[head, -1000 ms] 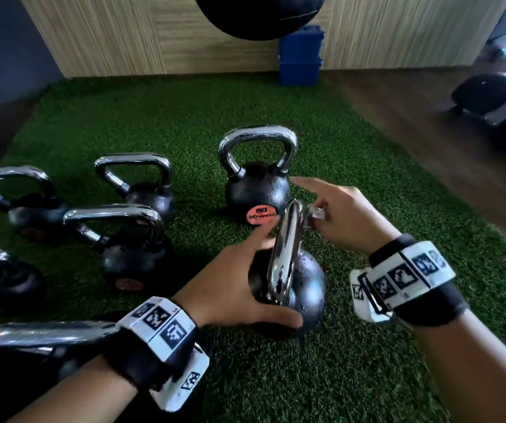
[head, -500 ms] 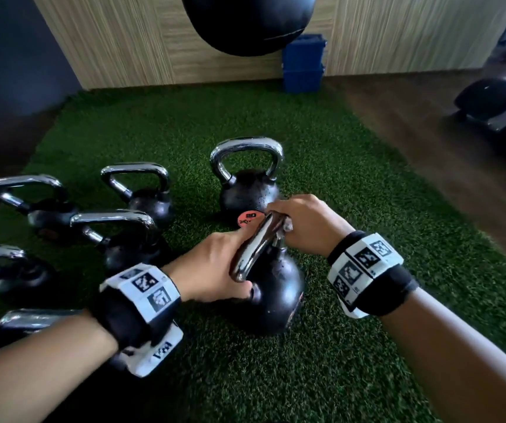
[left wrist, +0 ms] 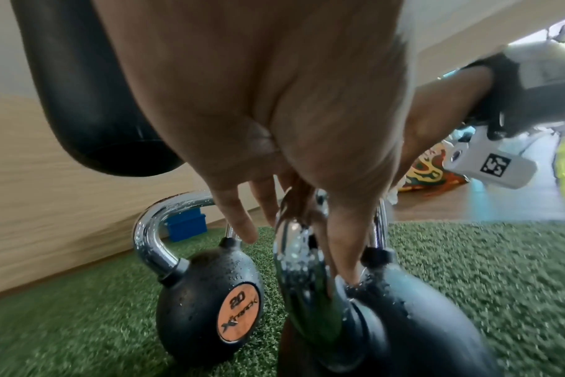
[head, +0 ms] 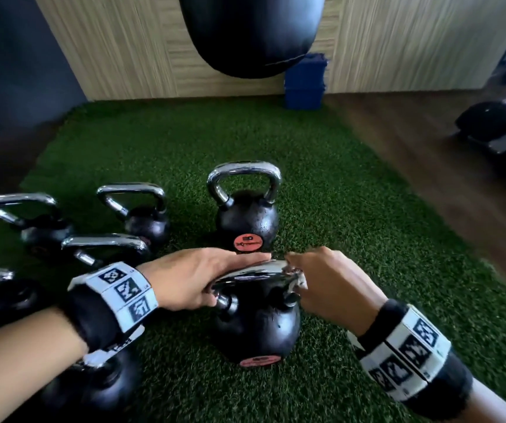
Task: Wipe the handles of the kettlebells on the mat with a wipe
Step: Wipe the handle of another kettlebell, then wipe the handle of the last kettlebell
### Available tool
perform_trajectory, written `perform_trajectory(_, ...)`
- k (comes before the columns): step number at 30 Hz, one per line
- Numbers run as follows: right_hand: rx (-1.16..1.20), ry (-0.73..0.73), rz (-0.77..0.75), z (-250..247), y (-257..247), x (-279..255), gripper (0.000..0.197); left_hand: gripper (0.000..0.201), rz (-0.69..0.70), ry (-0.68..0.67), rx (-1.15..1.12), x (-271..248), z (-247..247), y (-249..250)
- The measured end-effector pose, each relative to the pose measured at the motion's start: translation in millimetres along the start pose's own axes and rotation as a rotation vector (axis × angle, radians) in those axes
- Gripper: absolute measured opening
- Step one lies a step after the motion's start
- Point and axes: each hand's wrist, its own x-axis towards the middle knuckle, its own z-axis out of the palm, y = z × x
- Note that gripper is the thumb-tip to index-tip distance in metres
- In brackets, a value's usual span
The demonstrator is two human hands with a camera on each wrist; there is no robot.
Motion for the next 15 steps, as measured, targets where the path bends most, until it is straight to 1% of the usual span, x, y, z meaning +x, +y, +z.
perform_trajectory(2,-0.009,0.015,0.02,-2.6,-2.4,-0.5,0.009,0.116,-0.02,0.013,-0.006,-1.5,2.4,2.2)
perform_trajectory(4,-0.033,0.01,0.038,-4.5,-7.0,-0.5,0.008,0.11,-0.06,-0.065,-0.052,-0.6,-4.7,5.4)
perform_trajectory(5,-0.042,-0.007,0.044,-5.3,-8.6,0.0,0.007,0.102,-0.077,-0.106,-0.069,0.6,-10.1,7.3)
perform_trajectory(7,-0.057,-0.052,0.054,-9.9,-7.8,3.7,0.007,0.077,-0.097,-0.144,-0.076,4.3,-22.6,10.4)
perform_trajectory(8,-0.05,-0.083,0.055,-13.8,-5.7,6.3,0.01,0.068,-0.112,-0.147,-0.074,5.4,-28.8,11.2)
perform_trajectory(9,-0.028,-0.125,0.049,-19.0,-3.3,9.5,0.015,0.065,-0.13,-0.148,-0.065,6.1,-35.3,10.9)
perform_trajectory(11,0.012,-0.219,0.009,-31.1,1.3,16.6,0.028,0.067,-0.169,-0.165,-0.01,4.7,-50.4,6.0)
perform_trajectory(12,0.019,-0.245,-0.006,-37.4,3.8,19.8,0.031,0.066,-0.187,-0.172,0.029,3.3,-59.7,2.0)
perform_trajectory(13,0.028,-0.236,-0.011,-43.6,5.6,22.4,0.031,0.065,-0.208,-0.173,0.069,1.4,-69.4,-2.2)
perform_trajectory(15,0.071,-0.118,-0.012,-54.3,7.9,28.7,0.022,0.063,-0.262,-0.161,0.137,-3.0,-87.0,-11.1)
